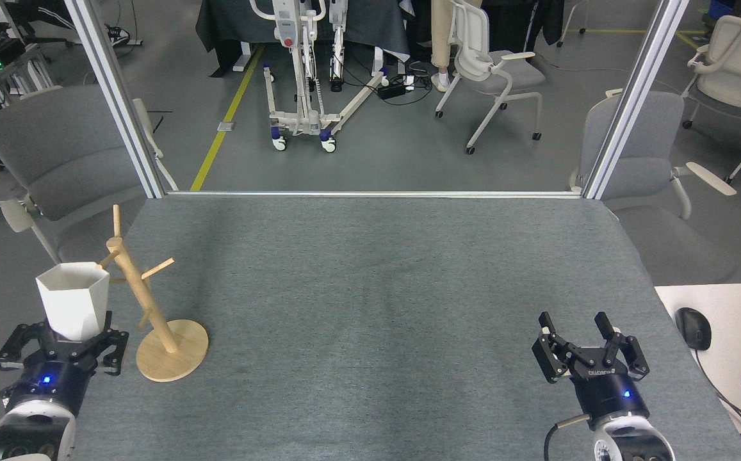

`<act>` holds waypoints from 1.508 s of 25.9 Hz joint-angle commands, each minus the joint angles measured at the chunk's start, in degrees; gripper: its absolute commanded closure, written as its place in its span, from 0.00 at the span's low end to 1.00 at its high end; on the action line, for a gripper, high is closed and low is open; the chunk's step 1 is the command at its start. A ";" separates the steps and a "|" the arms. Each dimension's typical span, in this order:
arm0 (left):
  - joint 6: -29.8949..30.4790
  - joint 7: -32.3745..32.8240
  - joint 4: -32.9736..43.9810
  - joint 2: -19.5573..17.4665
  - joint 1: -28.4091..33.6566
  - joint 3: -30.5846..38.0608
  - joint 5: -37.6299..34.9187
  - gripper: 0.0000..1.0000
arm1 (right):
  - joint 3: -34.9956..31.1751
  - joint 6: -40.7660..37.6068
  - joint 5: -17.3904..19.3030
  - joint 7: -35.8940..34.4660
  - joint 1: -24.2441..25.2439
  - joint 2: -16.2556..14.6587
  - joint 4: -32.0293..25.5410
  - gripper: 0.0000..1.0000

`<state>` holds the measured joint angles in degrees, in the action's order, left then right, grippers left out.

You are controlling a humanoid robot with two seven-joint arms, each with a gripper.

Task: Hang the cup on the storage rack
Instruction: 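Hook the cup's rim onto a peg of the wooden stand, release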

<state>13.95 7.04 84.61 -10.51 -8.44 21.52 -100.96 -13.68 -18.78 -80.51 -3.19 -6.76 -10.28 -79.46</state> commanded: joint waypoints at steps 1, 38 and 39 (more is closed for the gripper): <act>-0.24 0.16 -0.06 0.14 -0.17 -1.22 -0.64 1.00 | 0.05 -0.20 -0.09 0.11 -0.10 0.08 -0.08 0.01; -1.64 -0.72 -4.37 0.14 0.18 -1.57 0.24 0.02 | 0.41 -0.38 0.00 0.02 0.08 0.35 -0.16 0.01; -1.64 -0.80 -4.54 0.23 0.35 -1.65 0.24 0.02 | 0.49 -0.29 0.00 0.02 0.08 0.43 -0.16 0.01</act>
<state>12.36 6.36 80.27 -10.37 -8.50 19.95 -100.80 -13.44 -19.09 -80.51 -3.10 -6.61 -10.01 -79.68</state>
